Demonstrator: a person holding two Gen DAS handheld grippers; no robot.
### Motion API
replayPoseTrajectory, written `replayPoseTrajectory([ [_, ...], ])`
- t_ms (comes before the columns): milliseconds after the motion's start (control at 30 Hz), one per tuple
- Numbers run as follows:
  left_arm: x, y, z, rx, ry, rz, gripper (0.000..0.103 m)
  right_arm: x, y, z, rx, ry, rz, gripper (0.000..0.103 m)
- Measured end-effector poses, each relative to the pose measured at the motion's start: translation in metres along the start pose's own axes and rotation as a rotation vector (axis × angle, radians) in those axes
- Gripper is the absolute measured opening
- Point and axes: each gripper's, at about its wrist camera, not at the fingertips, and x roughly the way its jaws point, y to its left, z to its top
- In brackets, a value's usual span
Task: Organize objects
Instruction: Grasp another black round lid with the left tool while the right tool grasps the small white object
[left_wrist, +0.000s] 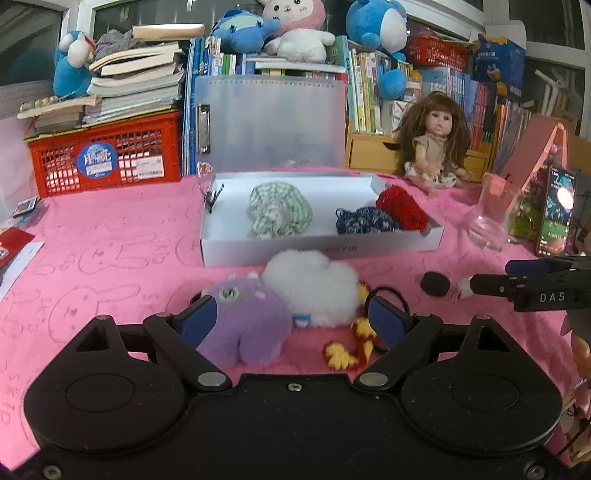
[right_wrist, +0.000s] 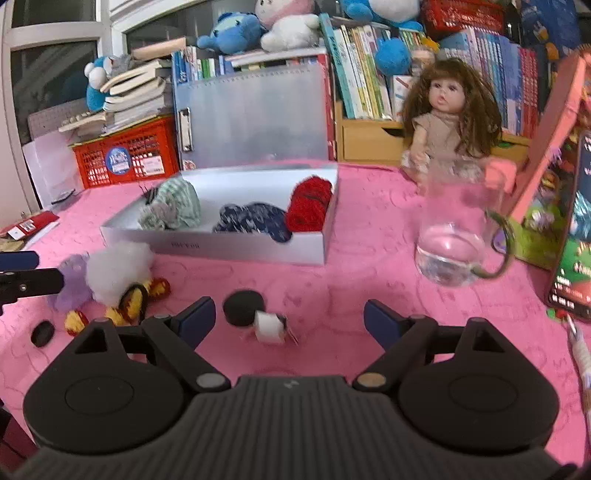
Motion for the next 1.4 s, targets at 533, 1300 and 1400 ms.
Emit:
replayPoseTrajectory([
  [533, -0.015, -0.001, -0.036, 0.021, 0.022, 0.035, 0.072, 0.006, 0.007, -0.013, -0.008, 0.014, 0.01, 0.093],
  [1300, -0.017, 0.009, -0.054, -0.042, 0.063, 0.067, 0.03, 0.008, 0.015, -0.007, -0.033, 0.01, 0.009, 0.057],
  [1400, -0.017, 0.008, -0.053, -0.042, 0.061, 0.068, 0.029, 0.011, 0.017, -0.007, -0.035, 0.019, 0.008, 0.048],
])
